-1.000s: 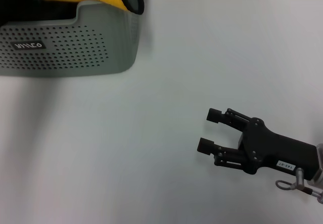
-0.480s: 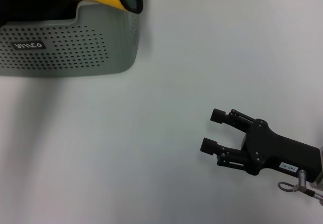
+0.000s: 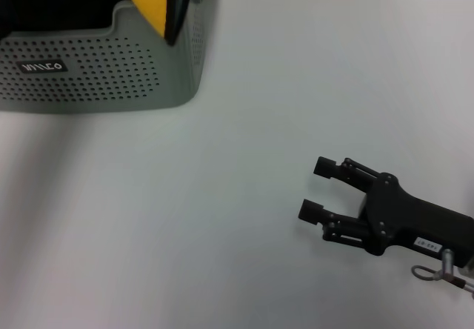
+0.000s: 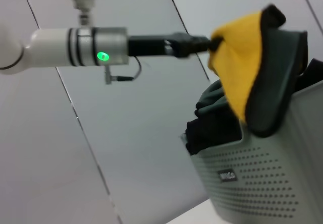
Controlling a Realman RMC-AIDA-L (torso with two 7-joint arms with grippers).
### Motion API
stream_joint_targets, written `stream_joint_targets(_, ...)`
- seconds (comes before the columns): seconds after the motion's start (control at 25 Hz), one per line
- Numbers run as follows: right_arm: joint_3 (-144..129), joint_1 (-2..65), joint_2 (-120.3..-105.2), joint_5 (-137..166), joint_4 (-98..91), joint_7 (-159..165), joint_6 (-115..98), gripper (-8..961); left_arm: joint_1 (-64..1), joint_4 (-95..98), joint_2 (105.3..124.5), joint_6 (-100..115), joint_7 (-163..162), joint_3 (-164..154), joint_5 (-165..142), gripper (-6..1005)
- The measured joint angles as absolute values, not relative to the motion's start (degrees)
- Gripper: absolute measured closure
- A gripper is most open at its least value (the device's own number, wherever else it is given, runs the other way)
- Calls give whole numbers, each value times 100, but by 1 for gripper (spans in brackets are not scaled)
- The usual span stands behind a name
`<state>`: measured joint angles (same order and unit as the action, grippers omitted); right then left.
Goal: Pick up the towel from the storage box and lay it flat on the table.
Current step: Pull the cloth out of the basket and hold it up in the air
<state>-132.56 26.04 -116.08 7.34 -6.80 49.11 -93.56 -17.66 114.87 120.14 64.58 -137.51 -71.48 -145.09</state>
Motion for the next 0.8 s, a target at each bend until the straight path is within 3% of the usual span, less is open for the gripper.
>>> stream_joint_targets(0.36,-12971,2451,-11555,606,-536,4502,-9785,82,-1100,11244,11993,7175,-11356,-5745,-9977,963)
stream_joint_targets(0.52,-12811,2377,-11412,602,-516,3750,-10088,82,-1422,10477,11938,8296,-11107,-5043,-9014,963)
stream_joint_targets(0.8,-12509,2403,-11155,558,-512,2243,-10471,88,-2175,8094,11566,10578,-10894,-4550,-8674,963)
